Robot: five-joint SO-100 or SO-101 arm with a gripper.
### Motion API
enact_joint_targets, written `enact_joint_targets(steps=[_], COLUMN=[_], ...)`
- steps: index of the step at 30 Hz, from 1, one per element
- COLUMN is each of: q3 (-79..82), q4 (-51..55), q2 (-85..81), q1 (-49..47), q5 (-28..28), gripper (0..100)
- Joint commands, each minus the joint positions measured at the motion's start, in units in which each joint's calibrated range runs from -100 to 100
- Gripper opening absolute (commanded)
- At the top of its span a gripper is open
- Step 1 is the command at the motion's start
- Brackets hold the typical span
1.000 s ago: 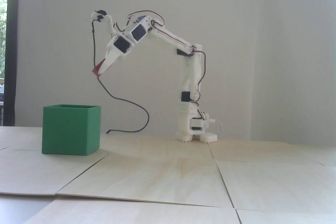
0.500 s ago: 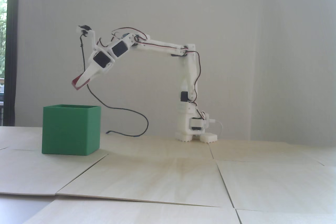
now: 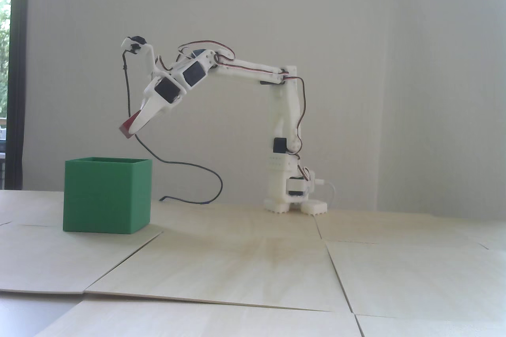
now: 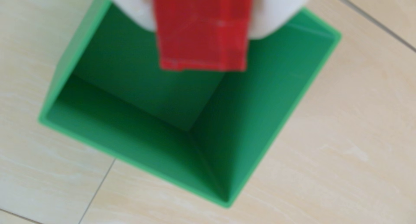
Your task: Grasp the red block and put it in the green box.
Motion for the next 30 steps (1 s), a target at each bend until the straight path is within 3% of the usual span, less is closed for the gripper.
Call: enact_joint_targets(steps=[1, 10, 19, 24, 27, 30], q3=[-4.66, -4.75, -5.19, -4.3, 1.02, 9.18], q4=[-1.36, -1.95, -1.95, -1.36, 1.68, 5.39], q2=[-5.99, -5.75, -6.38, -14.83, -21.78, -28.81], q1=[-0.64, 0.0, -0.4, -0.72, -2.57, -5.07], q5=[-0.05, 0.0, 0.0, -0.36, -0.41, -0.46], gripper=[7, 21, 21, 20, 15, 3])
